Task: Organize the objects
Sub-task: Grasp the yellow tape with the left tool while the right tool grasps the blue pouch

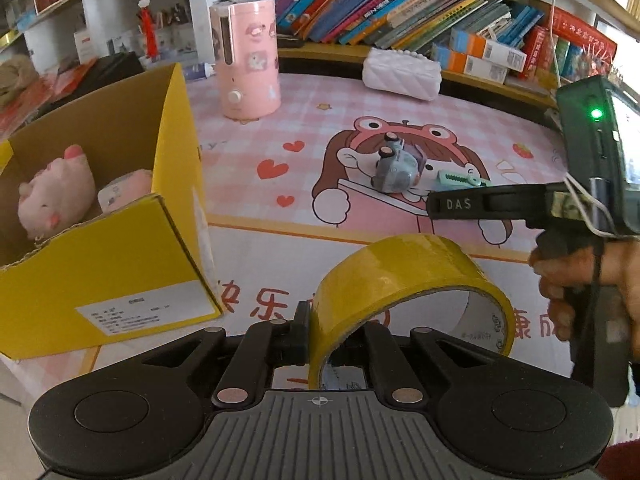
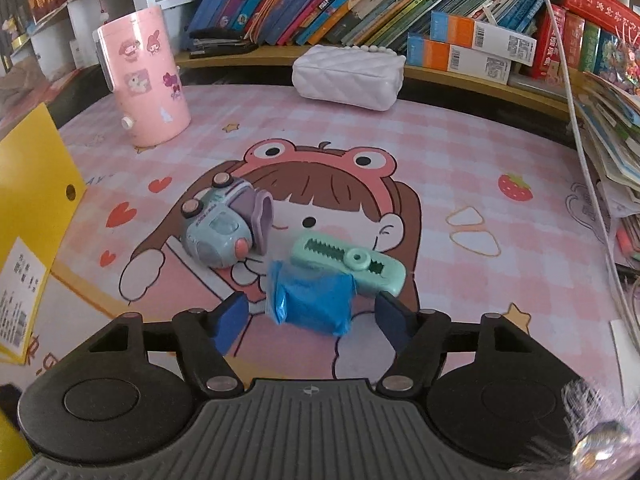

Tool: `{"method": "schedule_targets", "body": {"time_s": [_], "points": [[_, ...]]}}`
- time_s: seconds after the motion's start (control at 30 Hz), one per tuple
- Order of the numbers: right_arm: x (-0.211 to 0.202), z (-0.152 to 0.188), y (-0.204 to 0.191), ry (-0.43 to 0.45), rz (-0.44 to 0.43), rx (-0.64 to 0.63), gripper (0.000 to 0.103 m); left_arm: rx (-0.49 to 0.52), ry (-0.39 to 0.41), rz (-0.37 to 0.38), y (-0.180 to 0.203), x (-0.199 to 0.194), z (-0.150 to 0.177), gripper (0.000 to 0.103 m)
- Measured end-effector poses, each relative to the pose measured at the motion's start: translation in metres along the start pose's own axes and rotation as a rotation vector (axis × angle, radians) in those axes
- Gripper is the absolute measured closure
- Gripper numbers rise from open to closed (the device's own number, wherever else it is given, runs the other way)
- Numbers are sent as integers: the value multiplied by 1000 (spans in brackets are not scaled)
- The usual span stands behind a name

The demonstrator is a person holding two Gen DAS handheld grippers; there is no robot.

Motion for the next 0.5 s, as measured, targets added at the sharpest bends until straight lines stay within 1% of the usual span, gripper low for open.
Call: {"method": "schedule_targets", "body": {"time_s": [0.03, 0.07, 0.1, 0.33, 0.5], "points": [[2, -1, 0, 4, -3, 0, 45, -1, 3, 0, 0, -1, 0, 97], [2, -1, 0, 14, -1, -7, 56, -2, 6, -1, -1, -2, 1, 97], [2, -2, -1, 17, -5, -17, 61, -2, 8, -1, -1, -2, 1, 97], [-12, -1, -3, 29, -16, -23, 64, -6, 29, 7, -3, -6, 2, 97], [-35, 6, -9, 15, -23, -24, 64, -12, 67, 15, -9, -13, 2, 97]]}}
Point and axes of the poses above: each gripper's, at about its wrist camera, not at the fingertips, and x roughly the way its jaws point, y to its right, z to its underside, the point moved 4 cm from there along x, roughly the way its jaws point, and after that the axes turned 8 degrees about x, right-handed, at the moved point
